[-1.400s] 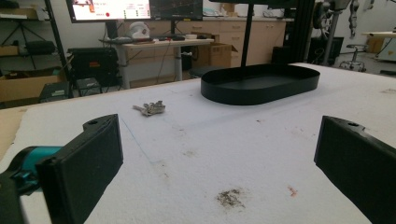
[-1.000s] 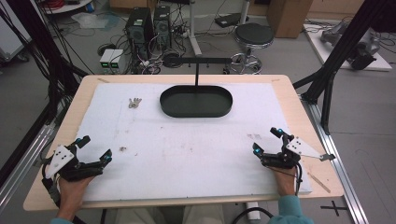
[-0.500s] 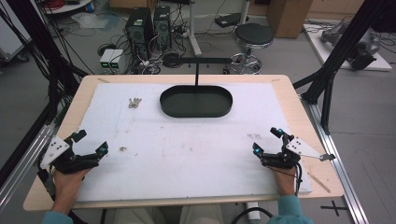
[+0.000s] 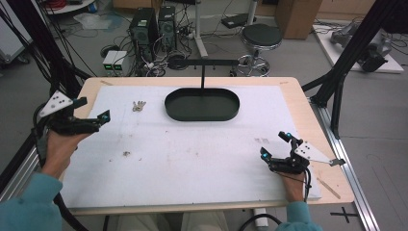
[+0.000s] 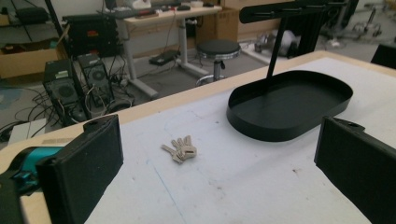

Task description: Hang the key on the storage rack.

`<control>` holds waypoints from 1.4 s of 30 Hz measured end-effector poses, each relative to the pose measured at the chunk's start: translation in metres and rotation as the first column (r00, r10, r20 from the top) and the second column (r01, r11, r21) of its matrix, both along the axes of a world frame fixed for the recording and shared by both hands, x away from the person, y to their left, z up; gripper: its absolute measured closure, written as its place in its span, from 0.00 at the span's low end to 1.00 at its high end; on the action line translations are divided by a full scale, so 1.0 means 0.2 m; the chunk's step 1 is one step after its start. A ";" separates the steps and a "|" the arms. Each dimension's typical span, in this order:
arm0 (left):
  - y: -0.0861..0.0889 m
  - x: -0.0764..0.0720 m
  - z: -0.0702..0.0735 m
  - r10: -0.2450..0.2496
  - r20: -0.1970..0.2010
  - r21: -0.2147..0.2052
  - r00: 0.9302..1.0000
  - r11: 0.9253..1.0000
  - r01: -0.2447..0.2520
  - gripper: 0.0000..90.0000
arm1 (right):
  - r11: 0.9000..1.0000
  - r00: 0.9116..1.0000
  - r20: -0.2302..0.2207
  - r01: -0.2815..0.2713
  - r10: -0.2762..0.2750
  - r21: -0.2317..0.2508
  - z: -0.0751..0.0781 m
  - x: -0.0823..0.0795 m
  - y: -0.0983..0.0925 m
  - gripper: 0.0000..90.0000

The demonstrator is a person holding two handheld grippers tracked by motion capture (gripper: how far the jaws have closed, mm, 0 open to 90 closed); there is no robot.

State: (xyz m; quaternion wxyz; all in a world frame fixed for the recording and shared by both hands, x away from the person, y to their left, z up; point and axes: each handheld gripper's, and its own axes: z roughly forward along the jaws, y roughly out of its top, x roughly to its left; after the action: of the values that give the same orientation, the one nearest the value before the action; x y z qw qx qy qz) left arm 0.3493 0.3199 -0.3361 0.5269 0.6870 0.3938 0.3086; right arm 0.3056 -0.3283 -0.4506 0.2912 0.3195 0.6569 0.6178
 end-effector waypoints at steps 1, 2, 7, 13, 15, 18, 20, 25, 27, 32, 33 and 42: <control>-0.01 0.03 0.02 -0.006 -0.008 0.008 1.000 1.000 0.006 0.02 | 1.000 1.000 0.001 -0.001 0.001 -0.001 0.00 0.00 0.00 0.03; -0.01 0.06 0.04 -0.011 -0.019 0.018 1.000 1.000 0.011 0.02 | 1.000 1.000 0.001 0.000 0.000 -0.001 0.00 0.00 0.00 0.03; -0.05 0.20 0.12 -0.035 -0.058 0.074 0.998 0.996 0.040 0.02 | 1.000 1.000 0.002 0.001 -0.001 -0.001 0.00 0.00 0.00 0.03; -0.10 0.37 0.18 -0.042 -0.125 0.149 0.991 0.987 0.060 0.02 | 1.000 1.000 0.007 0.002 -0.002 -0.007 0.00 0.00 0.00 0.03; -0.11 0.42 0.20 -0.043 -0.144 0.171 0.989 0.983 0.068 0.02 | 1.000 1.000 0.002 0.003 -0.003 -0.002 0.00 0.00 0.00 0.03; -0.12 0.49 0.21 -0.055 -0.187 0.172 0.981 0.981 0.087 0.02 | 1.000 1.000 0.001 0.002 -0.002 -0.003 0.00 0.00 0.00 0.03; -0.13 0.55 0.19 -0.053 -0.217 0.204 0.975 0.974 0.099 0.02 | 1.000 1.000 0.002 0.002 -0.002 -0.002 0.00 0.00 0.00 0.03; -0.15 0.65 0.15 -0.056 -0.258 0.216 0.964 0.970 0.114 0.02 | 1.000 1.000 0.007 0.002 -0.002 -0.010 0.00 0.00 0.00 0.03; -0.15 0.67 0.14 -0.058 -0.267 0.224 0.962 0.967 0.121 0.02 | 1.000 1.000 0.008 0.002 -0.002 -0.008 0.00 0.00 0.00 0.03; -0.19 0.74 0.08 -0.063 -0.295 0.259 0.953 0.955 0.144 0.02 | 1.000 1.000 0.006 0.002 -0.002 -0.007 0.00 0.00 0.00 0.03; -0.19 0.75 0.06 -0.064 -0.305 0.265 0.950 0.952 0.150 0.02 | 1.000 1.000 0.008 0.003 -0.003 -0.009 0.00 0.00 0.00 0.03; -0.21 0.81 -0.02 -0.063 -0.347 0.302 0.936 0.937 0.175 0.02 | 1.000 1.000 0.014 0.006 -0.006 -0.012 0.00 0.00 0.00 0.03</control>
State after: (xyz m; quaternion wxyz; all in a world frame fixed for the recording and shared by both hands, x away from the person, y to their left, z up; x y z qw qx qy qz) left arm 0.5108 0.2769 -0.3407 0.3492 0.8301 0.3770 0.2166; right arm 0.3055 -0.3276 -0.4507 0.2996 0.3152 0.6574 0.6153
